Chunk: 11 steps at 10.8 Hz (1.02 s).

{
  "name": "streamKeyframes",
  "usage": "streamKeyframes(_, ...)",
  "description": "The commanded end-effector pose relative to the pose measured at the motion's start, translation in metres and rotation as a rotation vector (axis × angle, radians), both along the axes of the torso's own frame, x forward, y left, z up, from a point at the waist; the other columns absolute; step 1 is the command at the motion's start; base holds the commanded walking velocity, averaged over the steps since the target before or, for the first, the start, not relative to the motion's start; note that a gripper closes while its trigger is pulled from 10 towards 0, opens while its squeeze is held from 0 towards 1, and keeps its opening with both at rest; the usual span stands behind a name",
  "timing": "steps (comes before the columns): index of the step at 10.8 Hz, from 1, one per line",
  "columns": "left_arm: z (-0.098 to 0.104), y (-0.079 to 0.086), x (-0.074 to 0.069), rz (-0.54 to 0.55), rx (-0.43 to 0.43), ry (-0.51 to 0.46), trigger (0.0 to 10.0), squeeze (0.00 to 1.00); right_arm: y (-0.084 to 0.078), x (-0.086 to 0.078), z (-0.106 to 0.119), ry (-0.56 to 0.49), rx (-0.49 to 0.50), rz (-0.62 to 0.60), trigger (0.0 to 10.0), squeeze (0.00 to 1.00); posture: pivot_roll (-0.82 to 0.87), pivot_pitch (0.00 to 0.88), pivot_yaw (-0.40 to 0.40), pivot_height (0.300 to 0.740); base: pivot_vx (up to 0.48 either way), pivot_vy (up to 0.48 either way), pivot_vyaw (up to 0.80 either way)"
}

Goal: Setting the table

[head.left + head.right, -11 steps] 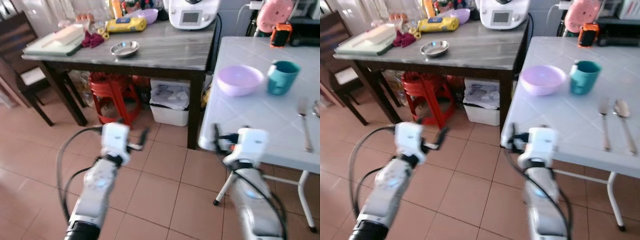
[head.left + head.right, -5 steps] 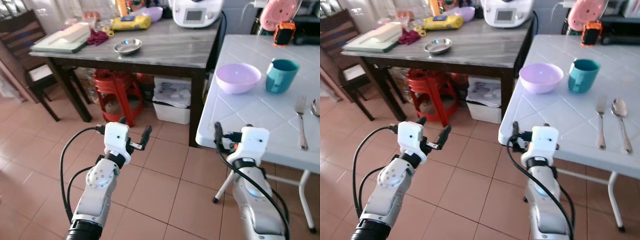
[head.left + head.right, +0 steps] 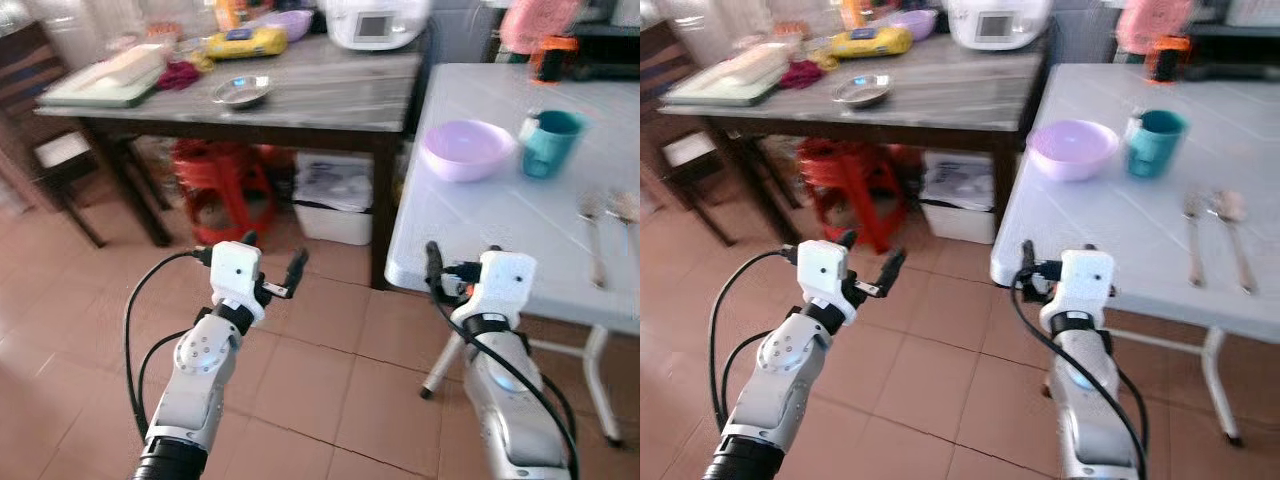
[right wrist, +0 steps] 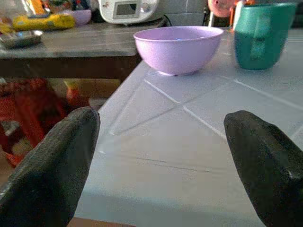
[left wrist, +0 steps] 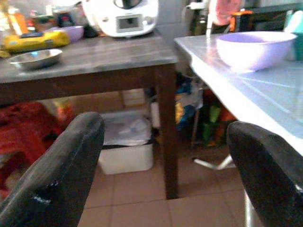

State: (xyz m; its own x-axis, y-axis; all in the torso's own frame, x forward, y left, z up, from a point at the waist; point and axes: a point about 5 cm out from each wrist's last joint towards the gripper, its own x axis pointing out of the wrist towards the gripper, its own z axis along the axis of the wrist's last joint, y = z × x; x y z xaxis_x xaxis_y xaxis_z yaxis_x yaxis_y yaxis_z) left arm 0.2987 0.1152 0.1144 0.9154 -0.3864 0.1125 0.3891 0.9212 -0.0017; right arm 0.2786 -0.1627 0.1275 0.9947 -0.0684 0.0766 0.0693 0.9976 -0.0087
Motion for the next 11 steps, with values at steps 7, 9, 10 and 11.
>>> streamKeyframes(7,0.0015,0.002,-0.0036,-0.051,-0.038,-0.001,10.0,0.0,0.0065,0.0004,-0.0003,0.001,-0.004,0.026,10.0,0.0,-0.1,0.062,0.129,0.74,0.0,0.0,-0.29)
streamKeyframes(9,0.0021,0.0018,-0.0044,-0.067,-0.047,-0.005,10.0,0.0,0.0068,0.0015,0.0002,-0.002,-0.005,0.028,10.0,0.0,-0.1,0.057,0.128,0.74,0.283,0.0,-0.79)
streamKeyframes(10,0.0023,0.0015,-0.0046,-0.07,-0.049,-0.005,10.0,0.0,0.0073,0.0021,0.0002,-0.002,-0.005,0.031,10.0,0.0,-0.1,0.056,0.126,0.74,0.319,0.0,-0.69)
streamKeyframes(11,0.0022,0.0015,-0.0049,-0.072,-0.049,-0.005,10.0,0.0,0.0077,0.0024,0.0003,-0.002,-0.004,0.034,10.0,0.0,-0.1,0.056,0.125,0.74,0.319,0.0,-0.69)
